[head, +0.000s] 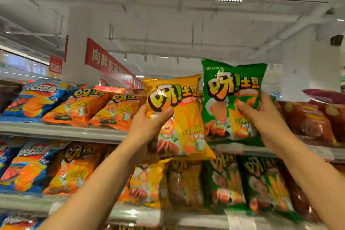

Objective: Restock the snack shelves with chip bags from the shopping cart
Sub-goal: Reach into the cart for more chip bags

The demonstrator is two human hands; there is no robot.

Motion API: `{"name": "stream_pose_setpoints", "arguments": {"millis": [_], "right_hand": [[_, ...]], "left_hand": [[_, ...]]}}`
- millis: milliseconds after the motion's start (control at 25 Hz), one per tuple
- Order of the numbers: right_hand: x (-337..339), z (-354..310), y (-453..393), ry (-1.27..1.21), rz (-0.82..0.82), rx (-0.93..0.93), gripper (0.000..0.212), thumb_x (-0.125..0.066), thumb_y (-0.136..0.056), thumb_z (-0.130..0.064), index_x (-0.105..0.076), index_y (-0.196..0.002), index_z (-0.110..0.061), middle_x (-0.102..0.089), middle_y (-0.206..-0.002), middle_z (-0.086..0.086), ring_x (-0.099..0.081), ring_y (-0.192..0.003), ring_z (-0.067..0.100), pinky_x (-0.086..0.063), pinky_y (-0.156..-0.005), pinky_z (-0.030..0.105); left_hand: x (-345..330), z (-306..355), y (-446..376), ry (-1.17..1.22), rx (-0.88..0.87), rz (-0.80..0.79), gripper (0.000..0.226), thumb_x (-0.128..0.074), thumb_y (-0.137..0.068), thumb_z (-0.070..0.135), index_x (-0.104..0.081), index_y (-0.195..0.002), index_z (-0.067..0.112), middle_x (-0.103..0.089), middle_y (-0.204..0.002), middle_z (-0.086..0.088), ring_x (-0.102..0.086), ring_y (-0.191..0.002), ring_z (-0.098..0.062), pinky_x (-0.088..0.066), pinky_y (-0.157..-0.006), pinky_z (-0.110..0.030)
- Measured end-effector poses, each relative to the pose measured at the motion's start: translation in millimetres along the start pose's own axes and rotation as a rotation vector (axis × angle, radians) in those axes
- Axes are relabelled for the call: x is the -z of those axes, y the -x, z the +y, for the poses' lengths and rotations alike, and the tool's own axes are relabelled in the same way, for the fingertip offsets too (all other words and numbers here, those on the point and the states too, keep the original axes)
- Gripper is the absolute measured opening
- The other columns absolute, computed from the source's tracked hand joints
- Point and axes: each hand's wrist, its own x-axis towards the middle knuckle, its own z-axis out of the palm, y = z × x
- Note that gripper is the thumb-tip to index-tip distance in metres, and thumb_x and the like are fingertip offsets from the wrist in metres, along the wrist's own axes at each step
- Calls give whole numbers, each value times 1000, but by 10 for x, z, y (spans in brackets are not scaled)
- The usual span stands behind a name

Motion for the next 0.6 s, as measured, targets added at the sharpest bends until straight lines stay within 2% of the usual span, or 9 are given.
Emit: {"name": "stream_pose_setpoints", "arguments": {"millis": [80, 160, 240, 320, 360, 440, 480, 560, 600], "right_hand": [[22, 34, -563, -47, 46, 9, 49, -70, -92, -23, -47, -134, -32, -70, -111, -7, -74, -93, 12, -61, -71, 32], [50, 151, -947, -60, 111, 13, 54, -70, -93, -23, -43, -138, -29, -67, -113, -7, -68, -95, 9, -56, -72, 30], [71, 345, -1137, 3, 133, -12, 55, -71, -92, -24, -43, -139, -27, -67, -110, -6, -66, -92, 6, -52, -60, 23], [72, 575, -1185, 45, 95, -99, 50, -73, -91, -24, -48, -134, -26, -69, -110, -1, -69, -86, 10, -51, -46, 19], [75, 714, -1185, 40, 57, -145, 44, -73, -90, -23, -51, -128, -28, -70, -109, 2, -71, -82, 13, -52, -45, 20], [70, 953, -1133, 26, -19, -217, 34, -73, -91, -20, -55, -117, -31, -72, -108, 5, -75, -81, 17, -59, -53, 28], [72, 1046, -1111, 27, -39, -251, 33, -73, -91, -20, -55, -118, -29, -72, -110, 8, -75, -87, 21, -62, -63, 36], [116, 1172, -1124, 42, -44, -309, 38, -73, -91, -21, -53, -124, -22, -71, -115, 11, -72, -99, 29, -61, -85, 50], [146, 1195, -1143, 50, -43, -325, 37, -72, -91, -21, -52, -122, -23, -70, -115, 11, -71, -101, 31, -59, -89, 53]], "left_hand": [[-122, 99, -403, -5, -82, 44, 31, -81, -83, 37, -69, -109, 26, -74, -73, 19, -67, -58, 3, -47, -49, -11], [-196, 178, -729, 26, -105, 60, 36, -80, -84, 35, -67, -113, 20, -67, -58, 16, -56, -39, 2, -40, -36, -11], [-266, 187, -959, 42, -127, 76, 44, -81, -83, 36, -63, -119, 19, -71, -73, 7, -56, -41, -1, -40, -36, -17], [-371, 101, -1132, -17, -182, 84, 47, -83, -82, 34, -61, -121, 23, -76, -93, 2, -71, -63, -4, -51, -48, -18], [-447, 32, -1203, -37, -186, 67, 48, -84, -81, 33, -61, -121, 25, -77, -98, 2, -74, -72, -6, -54, -54, -19], [-571, -138, -1321, -87, -141, 16, 46, -85, -80, 34, -61, -120, 28, -76, -103, 3, -75, -87, -12, -60, -68, -29], [-626, -225, -1382, -116, -112, -10, 44, -84, -81, 35, -62, -118, 28, -75, -106, 2, -74, -95, -16, -60, -75, -34], [-723, -397, -1501, -136, -45, -50, 38, -83, -82, 35, -63, -114, 27, -73, -111, 0, -71, -102, -21, -58, -77, -33], [-759, -472, -1546, -127, 4, -62, 37, -82, -82, 36, -63, -113, 28, -72, -115, -1, -70, -104, -22, -57, -76, -32]]}}
